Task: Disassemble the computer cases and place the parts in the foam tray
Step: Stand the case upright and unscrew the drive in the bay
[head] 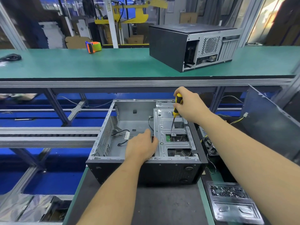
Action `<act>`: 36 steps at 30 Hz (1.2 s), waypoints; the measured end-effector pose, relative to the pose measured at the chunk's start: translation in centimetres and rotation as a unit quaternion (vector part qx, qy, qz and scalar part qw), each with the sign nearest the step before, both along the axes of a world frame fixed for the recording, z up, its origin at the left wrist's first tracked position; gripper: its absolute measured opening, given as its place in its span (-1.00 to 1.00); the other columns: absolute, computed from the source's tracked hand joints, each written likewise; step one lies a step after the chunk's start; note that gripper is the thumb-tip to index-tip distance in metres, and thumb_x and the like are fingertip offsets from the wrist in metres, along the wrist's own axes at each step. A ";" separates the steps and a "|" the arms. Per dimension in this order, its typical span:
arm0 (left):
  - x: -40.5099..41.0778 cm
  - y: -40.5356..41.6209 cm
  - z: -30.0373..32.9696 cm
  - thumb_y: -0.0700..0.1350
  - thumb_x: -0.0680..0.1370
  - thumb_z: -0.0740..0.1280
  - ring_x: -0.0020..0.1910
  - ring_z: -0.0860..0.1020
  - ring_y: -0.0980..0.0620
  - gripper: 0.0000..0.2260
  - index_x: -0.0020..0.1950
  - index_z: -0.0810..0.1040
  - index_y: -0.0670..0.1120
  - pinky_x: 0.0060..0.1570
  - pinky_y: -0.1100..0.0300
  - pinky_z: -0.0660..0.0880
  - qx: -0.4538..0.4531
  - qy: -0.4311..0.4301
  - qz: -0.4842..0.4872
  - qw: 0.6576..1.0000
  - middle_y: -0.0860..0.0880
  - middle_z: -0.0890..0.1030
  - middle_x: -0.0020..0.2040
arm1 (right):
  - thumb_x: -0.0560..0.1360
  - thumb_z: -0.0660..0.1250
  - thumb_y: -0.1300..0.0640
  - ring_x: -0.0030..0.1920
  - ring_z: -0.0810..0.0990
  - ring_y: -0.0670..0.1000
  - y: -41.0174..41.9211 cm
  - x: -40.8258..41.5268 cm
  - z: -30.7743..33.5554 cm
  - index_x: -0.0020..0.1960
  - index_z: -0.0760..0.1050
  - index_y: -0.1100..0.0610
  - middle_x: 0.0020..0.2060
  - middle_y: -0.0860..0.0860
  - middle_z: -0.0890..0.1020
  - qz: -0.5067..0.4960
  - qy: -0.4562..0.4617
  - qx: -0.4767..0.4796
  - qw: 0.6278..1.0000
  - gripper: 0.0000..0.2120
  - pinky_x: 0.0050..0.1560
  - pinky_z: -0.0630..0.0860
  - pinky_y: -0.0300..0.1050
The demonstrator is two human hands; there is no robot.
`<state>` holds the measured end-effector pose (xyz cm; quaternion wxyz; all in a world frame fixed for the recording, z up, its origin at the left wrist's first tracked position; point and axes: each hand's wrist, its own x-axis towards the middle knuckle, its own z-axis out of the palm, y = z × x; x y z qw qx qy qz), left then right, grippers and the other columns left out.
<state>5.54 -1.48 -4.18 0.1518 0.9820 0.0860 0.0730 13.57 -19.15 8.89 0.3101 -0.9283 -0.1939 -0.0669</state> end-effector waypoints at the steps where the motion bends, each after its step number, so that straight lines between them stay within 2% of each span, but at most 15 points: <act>1: 0.0 0.0 0.0 0.16 0.65 0.08 -0.24 0.48 -0.07 -0.73 0.08 0.41 0.00 -0.22 0.04 0.34 0.001 0.000 -0.004 1.000 0.07 0.45 -0.26 | 0.59 0.34 0.18 -0.15 0.61 0.14 0.2 0.0 0.0 0.19 0.38 0.06 -0.06 0.10 0.59 0.001 -0.003 0.004 1.000 -0.78 -0.08 0.59 0.07; 4: 0.1 0.1 0.0 0.21 0.63 0.10 -0.22 0.49 -0.06 -0.69 0.14 0.42 0.01 -0.22 0.05 0.37 0.004 0.002 -0.019 1.000 0.06 0.48 -0.20 | 0.58 0.35 0.18 -0.15 0.58 0.13 0.9 -0.2 -0.2 0.17 0.40 0.06 -0.13 0.05 0.57 0.001 -0.012 0.023 1.000 -0.79 -0.12 0.54 0.00; 9: 0.1 0.2 0.0 0.20 0.63 0.11 -0.18 0.50 -0.08 -0.66 0.19 0.45 0.00 -0.18 0.05 0.40 0.006 0.003 -0.025 1.000 -0.02 0.62 -0.08 | 0.59 0.32 0.18 -0.14 0.57 0.18 0.7 -0.1 -0.5 0.15 0.36 0.07 -0.07 0.12 0.57 -0.029 -0.011 -0.019 0.999 -0.82 -0.09 0.56 0.07; 15: 0.0 0.1 0.0 0.18 0.65 0.10 -0.21 0.51 -0.06 -0.69 0.16 0.44 -0.01 -0.19 0.06 0.40 0.007 0.000 -0.022 1.000 0.05 0.49 -0.20 | 0.59 0.31 0.19 -0.04 0.61 0.21 -0.6 0.0 -0.6 0.19 0.38 0.09 0.01 0.17 0.57 -0.051 0.023 -0.005 0.998 -0.80 0.03 0.59 0.18; 21: 0.0 0.1 0.0 0.18 0.63 0.12 -0.21 0.54 -0.06 -0.68 0.17 0.45 -0.01 -0.20 0.06 0.42 0.002 -0.001 -0.026 1.000 0.06 0.49 -0.20 | 0.60 0.32 0.17 -0.04 0.59 0.21 -0.3 0.0 0.0 0.19 0.39 0.09 0.04 0.18 0.56 -0.049 0.013 0.014 0.999 -0.80 0.03 0.58 0.15; 26: -0.2 0.2 0.0 0.28 0.63 0.15 -0.23 0.46 -0.05 -0.63 0.21 0.43 0.02 -0.21 0.07 0.39 0.003 -0.013 -0.030 0.999 0.00 0.58 -0.13 | 0.58 0.33 0.17 -0.09 0.61 0.16 0.9 -0.6 0.5 0.16 0.41 0.07 -0.02 0.11 0.58 -0.036 0.006 0.048 0.998 -0.82 -0.04 0.61 0.12; 29: -0.3 0.2 0.0 0.30 0.63 0.16 -0.15 0.56 -0.13 -0.61 0.22 0.43 0.02 -0.21 0.05 0.42 0.004 -0.023 -0.028 0.999 -0.06 0.64 -0.05 | 0.56 0.35 0.17 -0.10 0.60 0.15 1.9 -1.1 0.7 0.11 0.43 0.07 -0.07 0.06 0.59 -0.023 0.002 0.066 0.998 -0.84 -0.05 0.59 0.08; 31: -0.3 0.1 0.0 0.28 0.65 0.15 -0.10 0.60 -0.15 -0.61 0.23 0.43 0.00 -0.21 0.04 0.41 0.010 -0.029 -0.030 0.999 -0.08 0.65 -0.03 | 0.55 0.36 0.18 -0.11 0.64 0.17 2.6 -1.4 0.7 0.08 0.43 0.08 -0.11 0.03 0.59 -0.013 0.012 0.084 0.996 -0.85 -0.03 0.61 0.14; 36: -0.3 0.1 0.1 0.21 0.70 0.11 -0.25 0.43 -0.08 -0.69 0.14 0.42 -0.02 -0.24 0.06 0.36 0.013 -0.044 -0.035 0.998 -0.06 0.66 -0.08 | 0.55 0.38 0.17 -0.11 0.66 0.17 3.3 -1.7 0.5 0.08 0.44 0.08 -0.13 -0.02 0.56 -0.011 0.024 0.098 0.995 -0.84 -0.05 0.64 0.18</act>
